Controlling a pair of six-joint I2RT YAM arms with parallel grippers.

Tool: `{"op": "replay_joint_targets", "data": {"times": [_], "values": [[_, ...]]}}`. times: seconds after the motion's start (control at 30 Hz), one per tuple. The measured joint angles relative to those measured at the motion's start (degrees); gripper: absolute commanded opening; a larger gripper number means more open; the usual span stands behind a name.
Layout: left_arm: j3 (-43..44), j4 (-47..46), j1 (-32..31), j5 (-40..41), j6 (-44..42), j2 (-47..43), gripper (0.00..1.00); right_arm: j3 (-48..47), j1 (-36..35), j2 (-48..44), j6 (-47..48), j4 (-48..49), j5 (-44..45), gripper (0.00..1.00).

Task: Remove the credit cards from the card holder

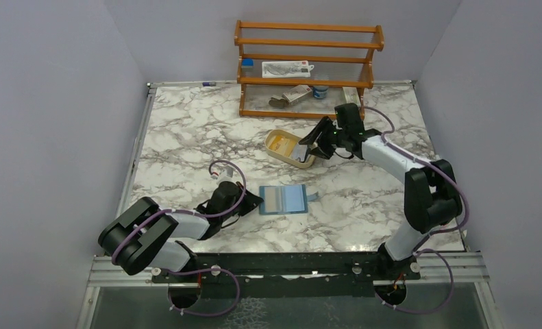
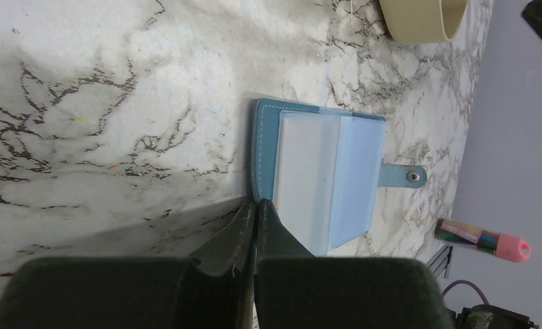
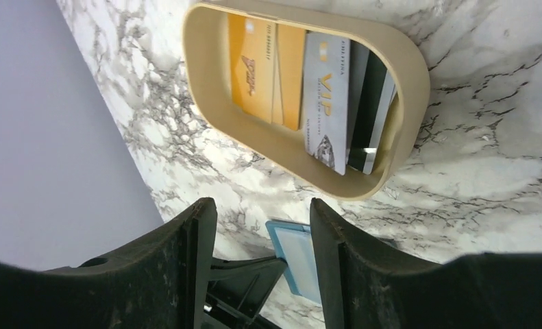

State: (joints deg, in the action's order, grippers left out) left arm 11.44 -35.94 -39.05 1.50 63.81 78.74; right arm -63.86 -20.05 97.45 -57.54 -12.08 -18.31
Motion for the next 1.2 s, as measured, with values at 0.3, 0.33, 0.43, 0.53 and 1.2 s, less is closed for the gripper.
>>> {"op": "replay_joint_targets", "data": {"times": [0.3, 0.33, 0.43, 0.53, 1.2], "values": [[2.14, 4.66, 0.07, -0.57, -2.43, -3.23, 0.0, -0.2, 0.09, -11.74, 8.92, -1.9, 0.83, 0.61], [3.21, 6.47, 0.07, -0.57, -3.21, -4.28, 0.0, 0.37, -0.07, -12.76, 11.1, -1.18, -0.26, 0.62], [6.36, 10.78, 0.07, -0.55, -5.07, -6.67, 0.0, 2.23, -1.77, -13.92, 15.89, 0.22, -2.58, 0.62], [10.8, 16.37, 0.04, -0.22, -7.41, -8.83, 0.0, 4.5, -6.1, -13.94, 20.28, 1.09, -4.09, 0.62], [20.72, 35.15, -6.23, 6.62, -9.44, -8.96, 0.0, 11.47, -16.06, -4.15, 25.11, 11.08, -9.31, 0.62]]}}
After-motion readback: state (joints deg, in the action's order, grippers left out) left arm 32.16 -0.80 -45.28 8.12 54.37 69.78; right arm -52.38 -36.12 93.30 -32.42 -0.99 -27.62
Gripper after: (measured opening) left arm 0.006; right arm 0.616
